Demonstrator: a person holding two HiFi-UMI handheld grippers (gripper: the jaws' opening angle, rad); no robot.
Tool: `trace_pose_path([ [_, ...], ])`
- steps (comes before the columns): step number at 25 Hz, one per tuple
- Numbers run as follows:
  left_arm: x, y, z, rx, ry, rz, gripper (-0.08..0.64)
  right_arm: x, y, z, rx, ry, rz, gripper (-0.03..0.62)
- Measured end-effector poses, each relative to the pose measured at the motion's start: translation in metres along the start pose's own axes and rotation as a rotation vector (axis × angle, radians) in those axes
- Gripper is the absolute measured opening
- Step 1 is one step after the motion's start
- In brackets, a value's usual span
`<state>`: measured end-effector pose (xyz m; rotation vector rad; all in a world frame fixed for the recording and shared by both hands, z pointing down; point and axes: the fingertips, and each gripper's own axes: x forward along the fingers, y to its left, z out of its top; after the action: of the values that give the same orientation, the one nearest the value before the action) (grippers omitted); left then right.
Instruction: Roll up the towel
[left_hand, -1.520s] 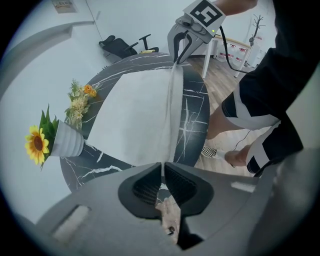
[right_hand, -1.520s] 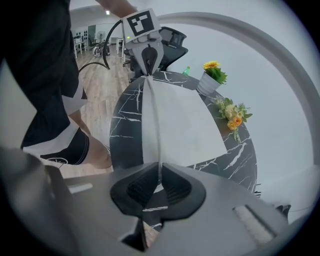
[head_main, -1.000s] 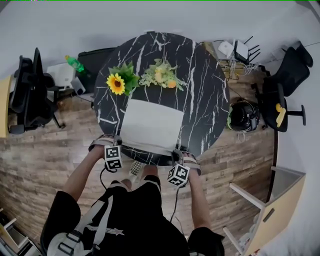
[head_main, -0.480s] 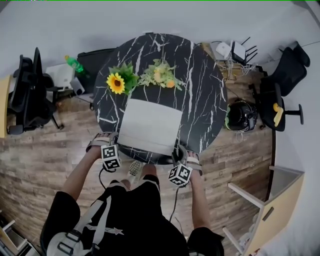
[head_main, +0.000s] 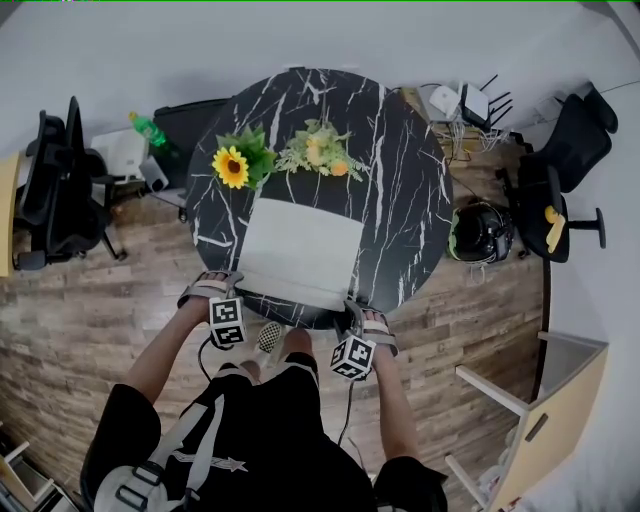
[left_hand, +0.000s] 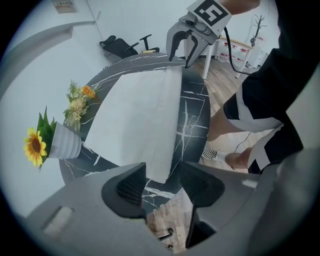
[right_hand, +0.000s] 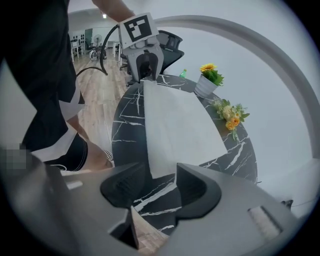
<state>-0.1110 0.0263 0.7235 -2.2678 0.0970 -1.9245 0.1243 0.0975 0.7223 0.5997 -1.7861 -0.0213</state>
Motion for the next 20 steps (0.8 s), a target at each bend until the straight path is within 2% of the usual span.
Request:
trace_pose_path([
  [8, 0.012, -0.003, 0.0, 0.001, 0.02, -0.001, 0.175, 0.014, 0.006, -0.001, -0.023, 0.005, 0.03, 0.146],
  [15, 0.015, 0.001, 0.001, 0.006, 0.015, 0.042, 0.093, 0.019, 0.008, -0.002, -0.062, 0.017, 0.051, 0.073],
  [17, 0.014, 0.003, 0.002, 0.006, 0.006, 0.067, 0.044, 0.019, 0.008, -0.001, -0.07, 0.015, 0.047, 0.053],
  [20, 0.011, 0.002, 0.001, 0.004, 0.003, 0.08, 0.036, 0.016, 0.006, 0.0, -0.08, 0.012, 0.035, 0.031],
])
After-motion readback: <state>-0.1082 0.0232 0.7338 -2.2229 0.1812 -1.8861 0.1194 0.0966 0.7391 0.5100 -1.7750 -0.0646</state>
